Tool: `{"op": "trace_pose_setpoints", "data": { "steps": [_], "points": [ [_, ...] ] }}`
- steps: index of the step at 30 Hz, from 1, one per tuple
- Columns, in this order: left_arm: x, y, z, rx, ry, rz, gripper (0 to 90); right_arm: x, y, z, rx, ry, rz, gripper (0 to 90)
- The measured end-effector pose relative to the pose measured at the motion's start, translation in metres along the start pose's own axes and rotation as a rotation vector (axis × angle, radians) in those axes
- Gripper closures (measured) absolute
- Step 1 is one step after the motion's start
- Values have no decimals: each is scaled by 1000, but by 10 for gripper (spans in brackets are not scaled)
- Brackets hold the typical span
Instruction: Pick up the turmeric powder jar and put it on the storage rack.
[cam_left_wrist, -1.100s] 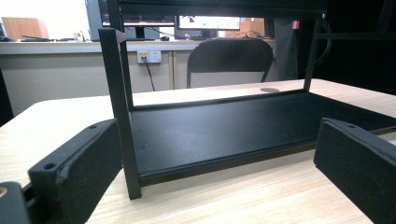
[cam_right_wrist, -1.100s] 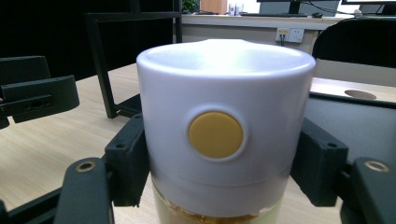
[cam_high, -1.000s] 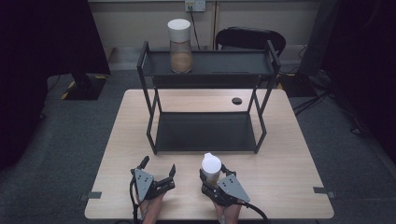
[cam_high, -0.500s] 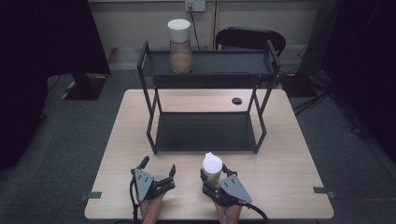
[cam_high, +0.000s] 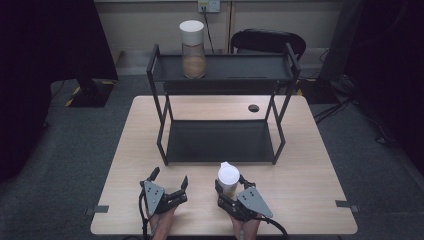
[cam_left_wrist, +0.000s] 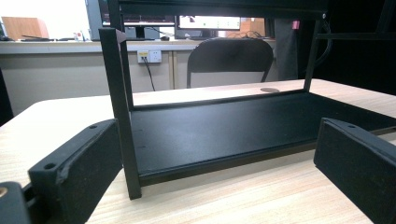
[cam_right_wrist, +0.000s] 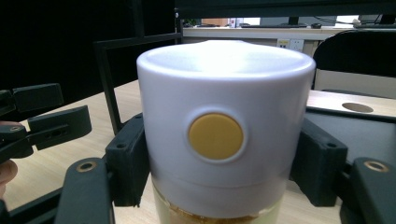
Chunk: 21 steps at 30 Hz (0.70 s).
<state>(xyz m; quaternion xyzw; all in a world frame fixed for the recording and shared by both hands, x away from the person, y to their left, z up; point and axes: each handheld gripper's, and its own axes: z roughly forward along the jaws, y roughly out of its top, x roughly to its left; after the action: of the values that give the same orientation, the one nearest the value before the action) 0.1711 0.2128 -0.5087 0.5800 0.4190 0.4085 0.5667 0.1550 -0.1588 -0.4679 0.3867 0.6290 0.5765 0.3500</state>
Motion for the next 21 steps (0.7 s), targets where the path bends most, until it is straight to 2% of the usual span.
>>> {"op": "trace_pose_setpoints", "data": {
  "steps": [19, 21],
  "points": [
    [0, 0, 0, 0, -1, 4, 9, -6, 13, -4, -10, 2, 7, 301],
    [0, 0, 0, 0, -1, 4, 9, -8, 16, -5, -14, 13, 30, 301]
  ]
}}
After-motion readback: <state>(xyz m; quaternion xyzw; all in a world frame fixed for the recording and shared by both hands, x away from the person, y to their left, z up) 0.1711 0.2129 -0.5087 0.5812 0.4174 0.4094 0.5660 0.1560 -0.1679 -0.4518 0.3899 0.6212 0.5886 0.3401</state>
